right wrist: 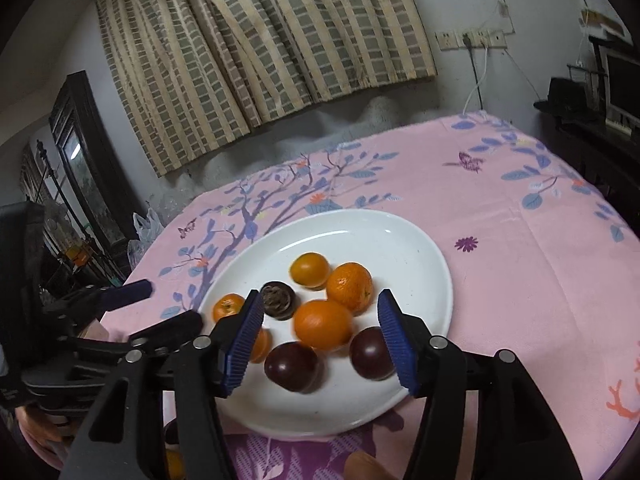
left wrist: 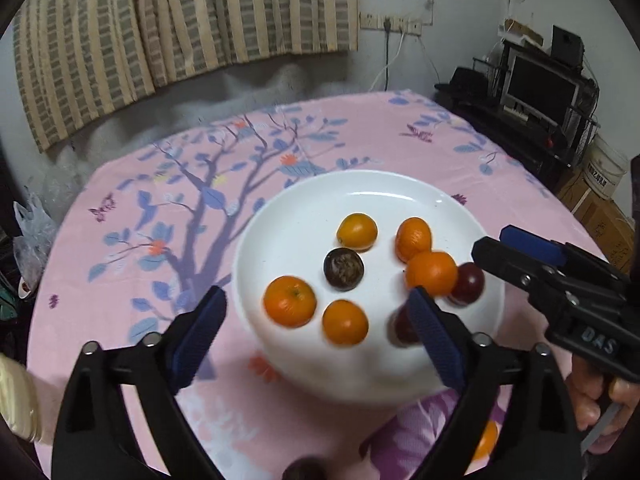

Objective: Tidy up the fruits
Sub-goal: 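Carry both fruits over the white plate and open both tools, then grasp a red cherry tomato with the left tool while the right tool grasps an orange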

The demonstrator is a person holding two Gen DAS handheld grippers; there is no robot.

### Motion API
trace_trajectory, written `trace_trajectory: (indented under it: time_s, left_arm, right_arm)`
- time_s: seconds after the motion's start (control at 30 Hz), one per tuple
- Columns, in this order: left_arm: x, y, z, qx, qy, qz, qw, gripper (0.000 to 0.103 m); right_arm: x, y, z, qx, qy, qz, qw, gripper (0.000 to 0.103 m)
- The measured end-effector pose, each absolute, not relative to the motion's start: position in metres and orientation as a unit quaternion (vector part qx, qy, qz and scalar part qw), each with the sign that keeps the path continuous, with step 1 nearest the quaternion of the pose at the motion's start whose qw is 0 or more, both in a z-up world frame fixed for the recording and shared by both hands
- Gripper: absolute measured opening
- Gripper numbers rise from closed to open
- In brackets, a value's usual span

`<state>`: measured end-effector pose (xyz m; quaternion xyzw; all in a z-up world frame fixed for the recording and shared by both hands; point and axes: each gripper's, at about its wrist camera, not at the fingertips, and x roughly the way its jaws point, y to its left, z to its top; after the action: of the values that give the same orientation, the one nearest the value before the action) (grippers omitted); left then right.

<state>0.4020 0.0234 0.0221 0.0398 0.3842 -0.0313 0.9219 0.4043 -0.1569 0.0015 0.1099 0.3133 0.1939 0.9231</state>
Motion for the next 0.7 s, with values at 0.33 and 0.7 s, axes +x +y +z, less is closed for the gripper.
trace_trajectory:
  time_s: [0.33,0.7]
  left_arm:
    - [0.257,0.118,0.024,-0.01,0.347,0.061,0.936,0.097]
    - [0.215,0.167,-0.039,-0.083,0.386,0.108,0.913,0.097]
  right_arm:
    - [0.318,-0.09,0.006,0.011,0.29,0.298,0.909,0.066]
    - [0.314,-0.108,-0.03,-0.028,0.385,0.191,0.902,0.067]
